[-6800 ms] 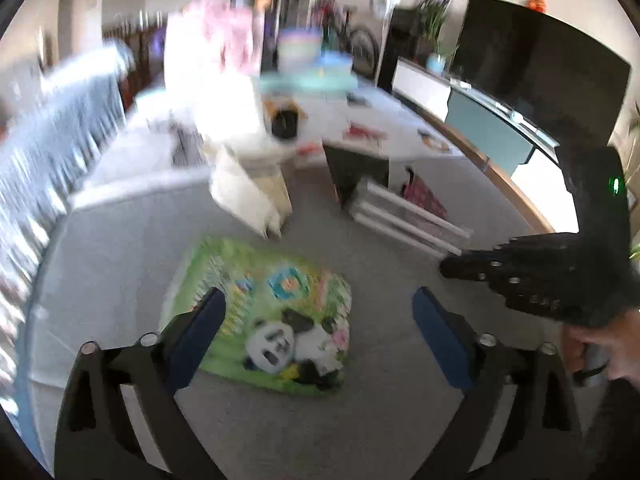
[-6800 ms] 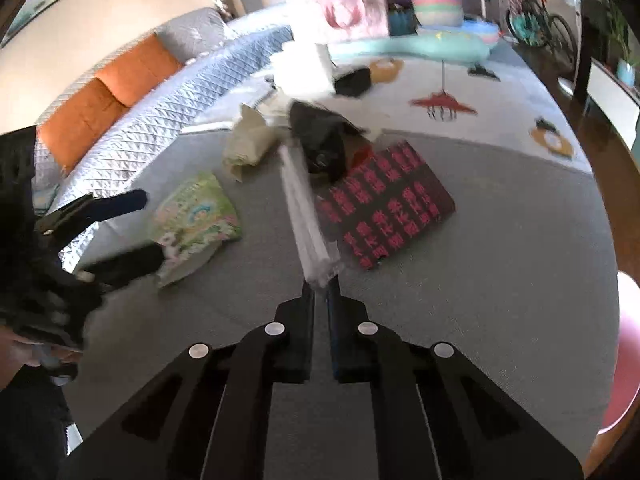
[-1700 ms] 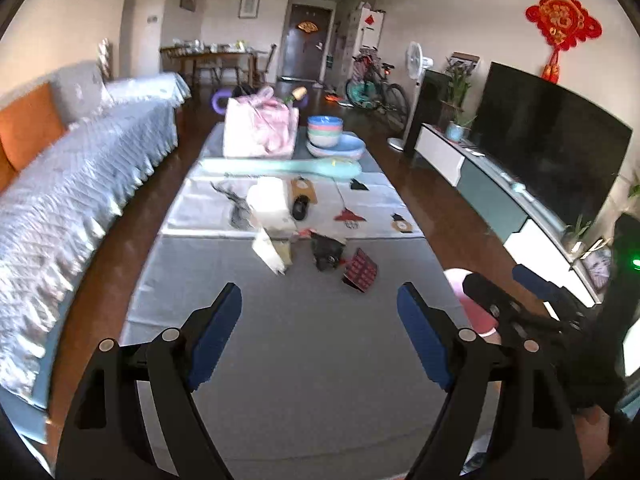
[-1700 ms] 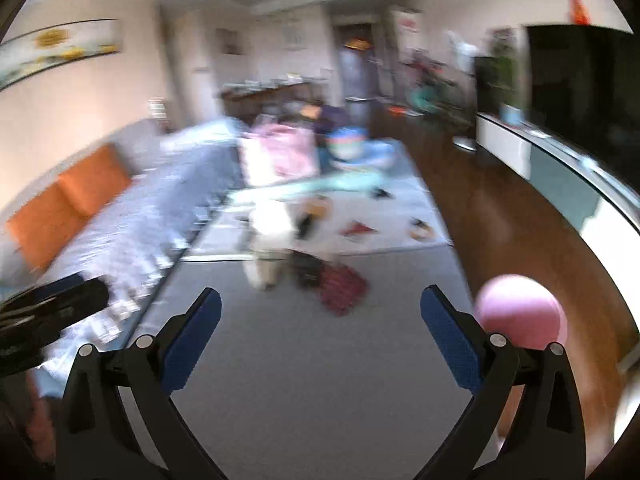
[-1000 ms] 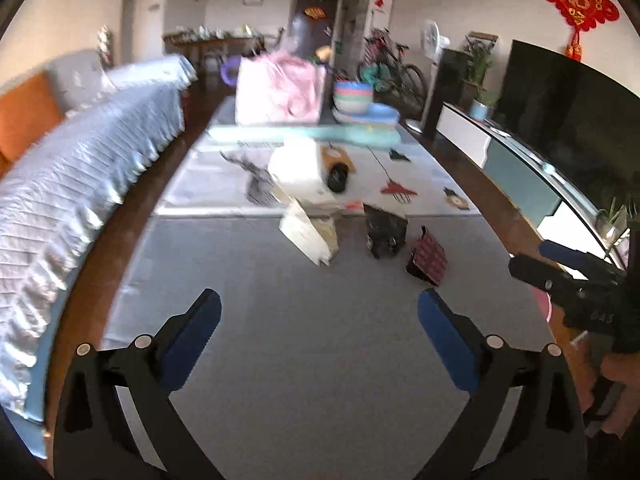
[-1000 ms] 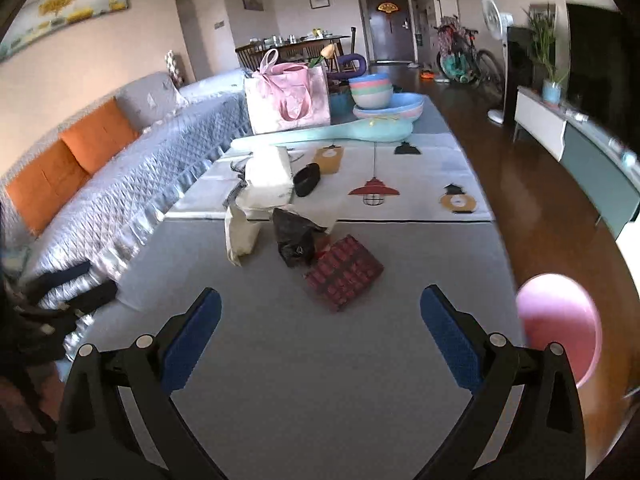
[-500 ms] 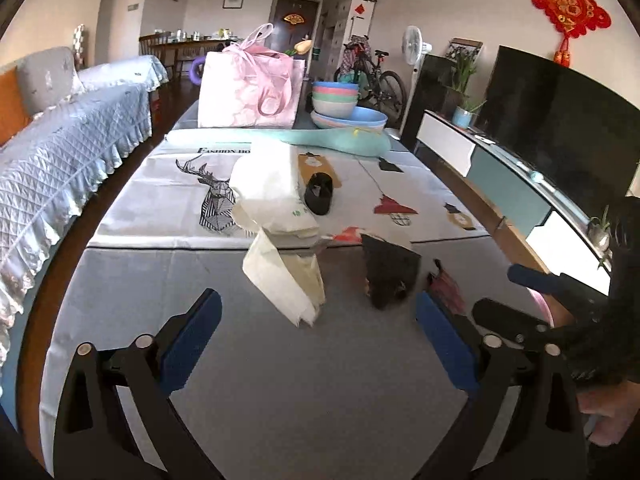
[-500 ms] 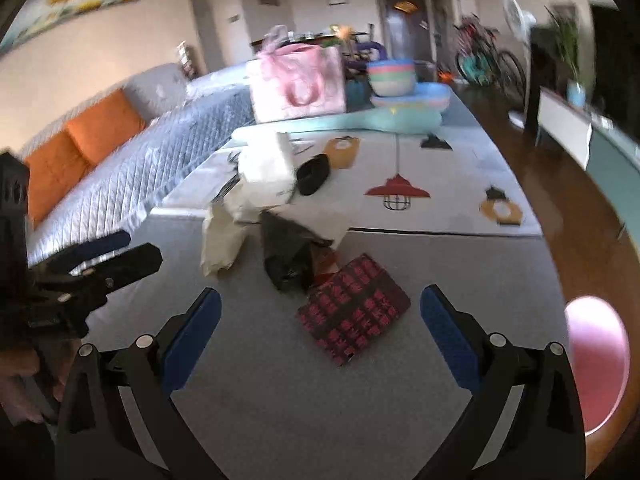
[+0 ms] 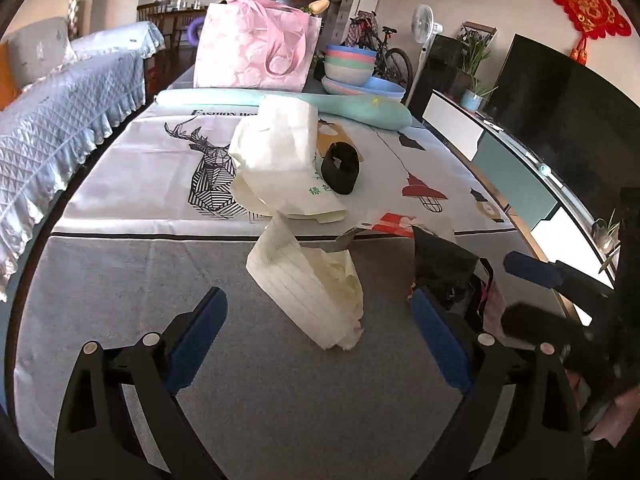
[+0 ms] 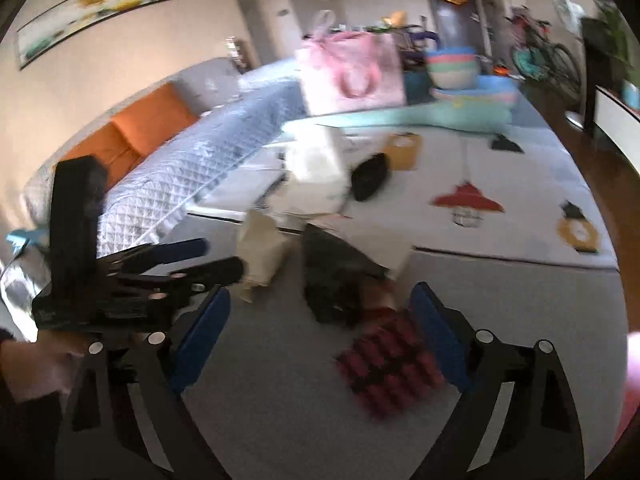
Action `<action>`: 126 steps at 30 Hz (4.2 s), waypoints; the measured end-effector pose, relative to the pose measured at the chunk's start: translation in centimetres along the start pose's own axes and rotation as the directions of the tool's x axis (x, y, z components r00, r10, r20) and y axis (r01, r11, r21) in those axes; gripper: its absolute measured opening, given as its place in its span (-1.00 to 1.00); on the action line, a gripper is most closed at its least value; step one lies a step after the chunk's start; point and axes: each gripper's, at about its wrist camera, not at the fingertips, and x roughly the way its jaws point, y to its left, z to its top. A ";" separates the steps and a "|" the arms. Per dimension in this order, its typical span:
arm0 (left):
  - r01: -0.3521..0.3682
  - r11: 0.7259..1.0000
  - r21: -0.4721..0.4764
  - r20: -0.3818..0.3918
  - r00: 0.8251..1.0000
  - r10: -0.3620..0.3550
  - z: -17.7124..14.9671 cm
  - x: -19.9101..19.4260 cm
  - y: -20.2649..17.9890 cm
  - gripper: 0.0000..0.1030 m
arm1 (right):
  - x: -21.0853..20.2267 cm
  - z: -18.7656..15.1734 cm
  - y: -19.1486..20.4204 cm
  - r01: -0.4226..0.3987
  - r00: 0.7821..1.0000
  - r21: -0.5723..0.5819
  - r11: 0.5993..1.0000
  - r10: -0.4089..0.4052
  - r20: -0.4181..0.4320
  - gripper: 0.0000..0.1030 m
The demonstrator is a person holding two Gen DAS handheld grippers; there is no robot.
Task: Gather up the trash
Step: 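Grasp the cream tissue with the left gripper while the right gripper grasps the black bag, then carry the tissue and black bag over the pink bin with both grippers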
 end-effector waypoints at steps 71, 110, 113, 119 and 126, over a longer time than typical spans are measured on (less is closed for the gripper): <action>-0.070 0.997 0.046 -0.153 0.985 0.076 -5.9 -15.7 -8.5 -0.88 | -19.1 -5.4 9.5 -0.065 0.996 0.070 0.995 0.060 0.065 -0.64; -0.149 0.944 0.293 -0.031 0.986 0.165 -2.9 -16.8 -25.0 -0.88 | -26.9 -5.0 -2.8 0.032 0.958 0.145 0.989 -0.072 0.278 -0.64; -0.145 0.947 0.287 -0.043 0.985 0.164 -2.5 -15.8 -25.9 -0.88 | -28.0 -4.5 -3.8 0.057 0.947 0.138 0.989 -0.098 0.307 -0.64; -0.153 0.942 0.298 -0.003 0.987 0.161 -0.7 -14.5 -28.8 -0.88 | -29.1 -3.6 -7.1 0.027 0.934 0.214 0.976 -0.101 0.343 -0.64; -0.106 0.942 0.318 -0.010 0.993 0.115 0.9 -12.1 -32.8 -0.88 | -30.5 -3.2 -8.6 0.112 0.915 0.181 0.977 -0.172 0.364 -0.64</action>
